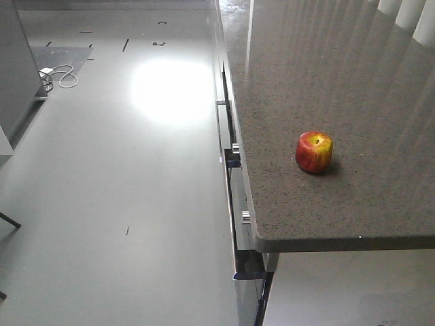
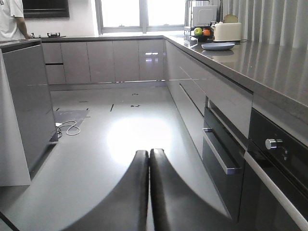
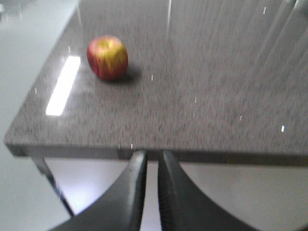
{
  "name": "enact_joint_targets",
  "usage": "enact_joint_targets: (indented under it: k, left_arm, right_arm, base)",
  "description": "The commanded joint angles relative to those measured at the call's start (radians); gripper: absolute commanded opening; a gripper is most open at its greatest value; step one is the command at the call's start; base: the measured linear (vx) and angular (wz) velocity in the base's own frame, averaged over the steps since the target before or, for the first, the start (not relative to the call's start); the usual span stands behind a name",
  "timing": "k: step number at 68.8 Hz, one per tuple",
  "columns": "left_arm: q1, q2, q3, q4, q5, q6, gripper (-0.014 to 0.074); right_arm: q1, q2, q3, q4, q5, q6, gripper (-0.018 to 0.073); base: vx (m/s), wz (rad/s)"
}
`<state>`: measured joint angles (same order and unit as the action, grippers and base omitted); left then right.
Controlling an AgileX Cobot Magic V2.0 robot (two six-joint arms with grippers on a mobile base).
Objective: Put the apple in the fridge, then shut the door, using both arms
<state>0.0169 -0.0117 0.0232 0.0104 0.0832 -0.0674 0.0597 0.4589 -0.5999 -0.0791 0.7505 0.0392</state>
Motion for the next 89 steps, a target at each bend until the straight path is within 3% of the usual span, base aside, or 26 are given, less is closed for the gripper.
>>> enact_joint_targets:
  k: [1,16,27,68,89]
  left_arm:
    - [-0.007,-0.014,-0.016,-0.010,-0.069,-0.001,-0.0006]
    - [-0.007,-0.014,-0.016,-0.010,-0.069,-0.001,-0.0006]
    - [-0.007,-0.014,-0.016,-0.010,-0.069,-0.001,-0.0006]
    - [-0.007,-0.014,-0.016,-0.010,-0.069,-0.001,-0.0006]
    - [-0.007,-0.014,-0.016,-0.010,-0.069,-0.001,-0.0006]
  right_arm:
    - [0.000,0.102,-0.088,0.006,0.024,-0.012,0.0184]
    - [0.000,0.286,-0.174,0.009,0.055,-0.039,0.0505]
    - [0.000,0.428,-0.235,0.038,0.050,-0.106,0.0632]
    - [0.000,0.976,-0.609,0.264,0.023,-0.432,0.0628]
    - [0.000,1.208,-0.828,0.277,0.057,-0.568,0.0617]
  base:
    - [0.00,0.00]
    - [0.00,0.00]
    - [0.00,0.00]
    - [0.00,0.00]
    - [0.00,0.00]
